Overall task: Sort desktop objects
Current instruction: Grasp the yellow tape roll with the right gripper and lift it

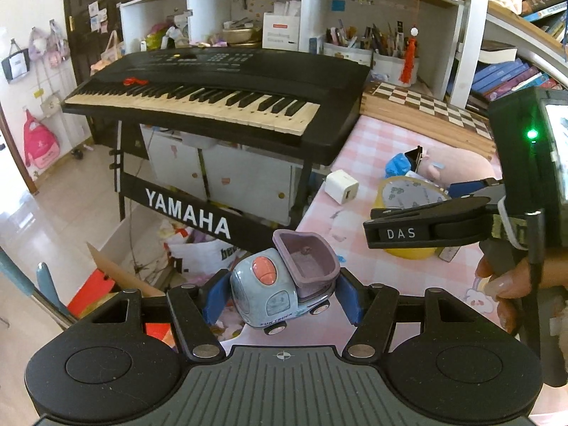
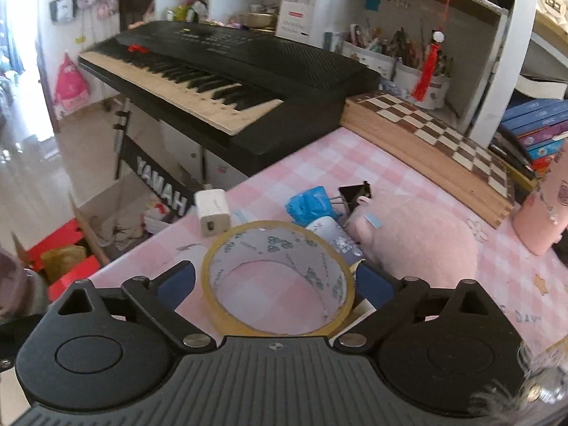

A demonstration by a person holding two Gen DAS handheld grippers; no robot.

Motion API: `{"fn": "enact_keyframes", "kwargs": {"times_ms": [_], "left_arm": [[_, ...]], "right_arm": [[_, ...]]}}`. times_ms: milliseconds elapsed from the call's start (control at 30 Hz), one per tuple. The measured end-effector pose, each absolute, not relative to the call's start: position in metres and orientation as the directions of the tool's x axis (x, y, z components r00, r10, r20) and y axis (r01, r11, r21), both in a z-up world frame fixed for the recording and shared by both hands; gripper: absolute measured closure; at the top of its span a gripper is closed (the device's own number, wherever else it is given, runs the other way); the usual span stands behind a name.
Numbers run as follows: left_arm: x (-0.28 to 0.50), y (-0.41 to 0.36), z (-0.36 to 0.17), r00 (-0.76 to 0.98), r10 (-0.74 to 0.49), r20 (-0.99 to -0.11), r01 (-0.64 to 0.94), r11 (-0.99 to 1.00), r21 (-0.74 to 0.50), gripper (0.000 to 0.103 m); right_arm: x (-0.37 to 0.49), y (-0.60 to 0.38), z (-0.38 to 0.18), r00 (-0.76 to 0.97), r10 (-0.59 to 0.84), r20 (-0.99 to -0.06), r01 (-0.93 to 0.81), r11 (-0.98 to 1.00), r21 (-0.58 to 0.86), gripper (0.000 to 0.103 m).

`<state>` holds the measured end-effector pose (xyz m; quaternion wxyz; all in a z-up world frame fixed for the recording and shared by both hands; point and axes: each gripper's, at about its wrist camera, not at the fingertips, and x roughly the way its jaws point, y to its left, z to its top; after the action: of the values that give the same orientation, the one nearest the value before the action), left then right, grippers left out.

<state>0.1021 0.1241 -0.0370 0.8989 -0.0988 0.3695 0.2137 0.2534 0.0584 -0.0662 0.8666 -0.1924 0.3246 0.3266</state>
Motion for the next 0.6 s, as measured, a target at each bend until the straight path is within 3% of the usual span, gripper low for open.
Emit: {"fn": "enact_keyframes", "kwargs": {"times_ms": [467,600], "left_arm": [[0.100,0.124,-0.032,0.651,0.316,-0.690,-0.450,0.893,-0.015,0.040],[0.100,0.123,-0.027,0.671,0.308,-0.675,-0.435,0.900,-0.022,0.040]], "right_arm": [[0.260,0.061,-0.074,0.534,0.465,-0.706,-0.705,0.706,-0.067,0.012],[0.254,0.049,-0.053,0.551,0.536,-0.640,-0.706,0.708,-0.015,0.012]]}}
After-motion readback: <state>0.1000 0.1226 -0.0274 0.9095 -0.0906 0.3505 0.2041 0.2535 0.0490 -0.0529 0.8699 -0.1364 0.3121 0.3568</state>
